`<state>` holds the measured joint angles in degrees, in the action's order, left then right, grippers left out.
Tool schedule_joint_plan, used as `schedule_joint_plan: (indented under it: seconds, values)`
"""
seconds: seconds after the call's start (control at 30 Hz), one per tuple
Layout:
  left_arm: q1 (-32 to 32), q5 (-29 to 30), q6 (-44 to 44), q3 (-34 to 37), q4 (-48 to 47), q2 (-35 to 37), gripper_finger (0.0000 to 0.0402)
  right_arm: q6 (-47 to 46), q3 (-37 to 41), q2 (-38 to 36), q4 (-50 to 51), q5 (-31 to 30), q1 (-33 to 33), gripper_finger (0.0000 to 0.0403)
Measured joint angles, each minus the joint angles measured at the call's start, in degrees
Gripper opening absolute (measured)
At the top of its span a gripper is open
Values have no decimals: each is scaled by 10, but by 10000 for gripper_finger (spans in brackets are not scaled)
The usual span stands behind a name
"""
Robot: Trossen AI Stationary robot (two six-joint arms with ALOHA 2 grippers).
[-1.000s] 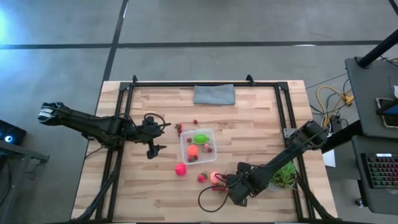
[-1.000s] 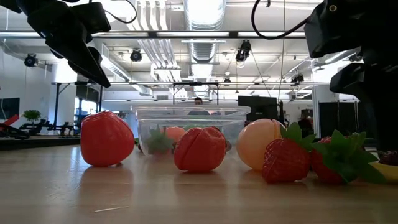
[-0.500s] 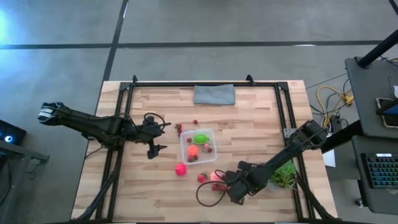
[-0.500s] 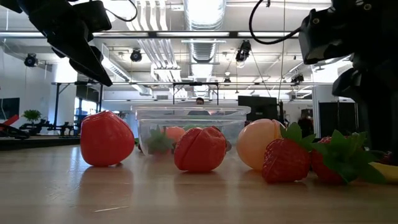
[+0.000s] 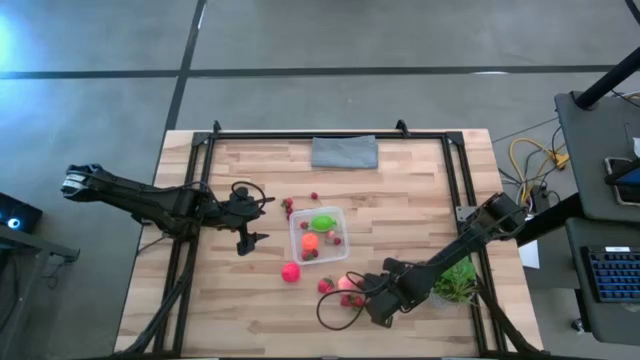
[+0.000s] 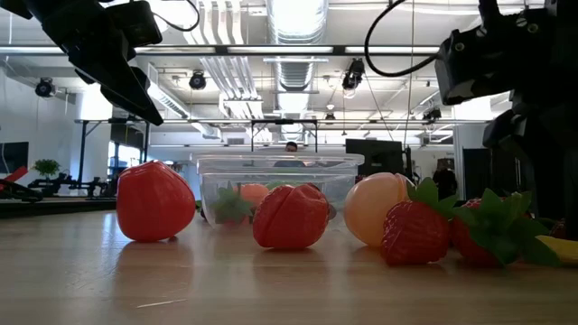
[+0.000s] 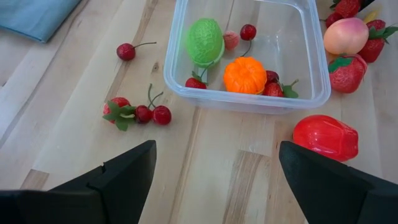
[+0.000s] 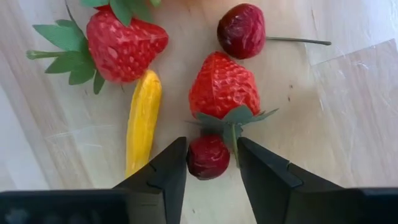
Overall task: Pick and placing Produce into tupperware
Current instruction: Put the red cherry into the transparent container
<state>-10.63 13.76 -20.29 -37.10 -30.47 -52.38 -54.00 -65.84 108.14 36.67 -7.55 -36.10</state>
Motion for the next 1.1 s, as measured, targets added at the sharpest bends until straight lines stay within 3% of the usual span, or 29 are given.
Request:
schedule_joint_plan:
  seconds: [0.73, 0.93, 1.1]
  values:
    - [0, 0, 1, 0, 0, 0, 325, 0, -1, -1, 8, 17, 1, 79]
    - [0, 0, 1, 0, 0, 0, 325, -9, -28, -1, 46, 67, -6, 79]
    - [0, 0, 2, 0, 0, 0, 325, -12, -67, -2, 100, 67, -20, 75]
